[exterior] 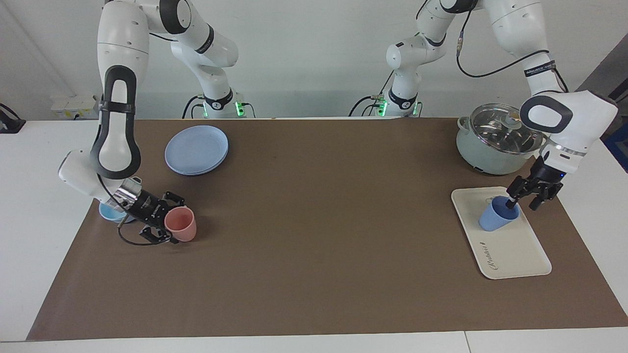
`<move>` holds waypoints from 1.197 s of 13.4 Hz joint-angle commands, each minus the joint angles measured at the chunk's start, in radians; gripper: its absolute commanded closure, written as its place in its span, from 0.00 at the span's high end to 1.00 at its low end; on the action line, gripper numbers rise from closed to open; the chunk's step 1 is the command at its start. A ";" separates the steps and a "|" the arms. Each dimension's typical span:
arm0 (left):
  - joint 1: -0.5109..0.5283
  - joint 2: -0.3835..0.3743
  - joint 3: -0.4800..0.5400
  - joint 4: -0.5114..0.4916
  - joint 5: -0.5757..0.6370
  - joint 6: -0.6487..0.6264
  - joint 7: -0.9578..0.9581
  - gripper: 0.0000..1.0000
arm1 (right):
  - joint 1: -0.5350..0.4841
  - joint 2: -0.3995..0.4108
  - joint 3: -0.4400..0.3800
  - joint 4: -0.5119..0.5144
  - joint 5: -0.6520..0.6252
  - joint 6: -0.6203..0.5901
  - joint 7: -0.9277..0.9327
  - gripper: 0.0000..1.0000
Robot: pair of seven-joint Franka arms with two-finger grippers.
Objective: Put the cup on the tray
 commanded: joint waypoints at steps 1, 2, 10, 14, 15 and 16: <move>0.008 -0.083 -0.004 0.040 0.138 -0.114 0.008 1.00 | -0.010 -0.051 -0.018 -0.031 -0.058 0.049 -0.096 1.00; 0.005 -0.107 -0.007 0.054 0.202 -0.158 -0.009 1.00 | -0.013 -0.057 -0.025 -0.031 -0.089 0.057 -0.110 1.00; -0.266 -0.250 -0.016 0.095 0.447 -0.464 -0.359 1.00 | 0.049 -0.215 -0.016 -0.022 -0.742 -0.014 -0.393 1.00; -0.286 -0.240 -0.027 0.322 0.448 -0.739 -0.437 1.00 | 0.120 -0.344 -0.010 -0.020 -0.847 -0.123 -0.679 1.00; -0.285 -0.230 -0.028 0.370 0.450 -0.787 -0.436 1.00 | 0.150 -0.378 -0.003 -0.019 -0.851 -0.152 -0.694 1.00; -0.285 -0.214 -0.028 0.399 0.448 -0.807 -0.434 1.00 | 0.183 -0.401 -0.002 -0.007 -0.857 -0.204 -0.696 1.00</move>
